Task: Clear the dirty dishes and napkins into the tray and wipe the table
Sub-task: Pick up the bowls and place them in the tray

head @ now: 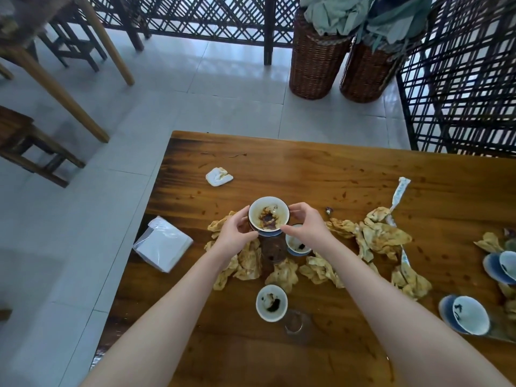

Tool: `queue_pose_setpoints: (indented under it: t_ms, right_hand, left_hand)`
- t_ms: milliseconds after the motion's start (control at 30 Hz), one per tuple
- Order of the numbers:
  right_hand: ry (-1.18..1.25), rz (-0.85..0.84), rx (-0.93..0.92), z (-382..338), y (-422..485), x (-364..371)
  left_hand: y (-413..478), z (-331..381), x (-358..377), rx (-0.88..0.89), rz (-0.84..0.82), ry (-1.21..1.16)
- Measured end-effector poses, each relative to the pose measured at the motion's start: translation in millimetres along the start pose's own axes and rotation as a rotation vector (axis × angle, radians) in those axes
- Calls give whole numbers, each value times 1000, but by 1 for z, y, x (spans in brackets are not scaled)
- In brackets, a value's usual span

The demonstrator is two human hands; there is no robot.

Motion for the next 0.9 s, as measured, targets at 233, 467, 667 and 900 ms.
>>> queue_pose_setpoints:
  t_ms: [233,467,667,900]
  right_hand:
    - [51,-14,-22,-6,7,0]
    - [82,-41,-57,-13,16,-3]
    - [35,-225,-20,-9,23,5]
    - [113,-200,-92,-20,20,4]
  left_hand:
    - [9,2,-3,-19,-14,-95]
    - [21,-2,-5,-43,-46,-69]
    - [28,-8,-6,-55,-146,-88]
    - [24,-5,-7,-1,-33,-151]
Point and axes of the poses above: each hand's wrist, its own y-axis towards the middle knuckle, its own x-axis out of the palm, z = x × y, the point moved 4 cm from there along y, towards the middle knuckle, and after that the axes turned 8 degrees about x, right-handed, at the moved point
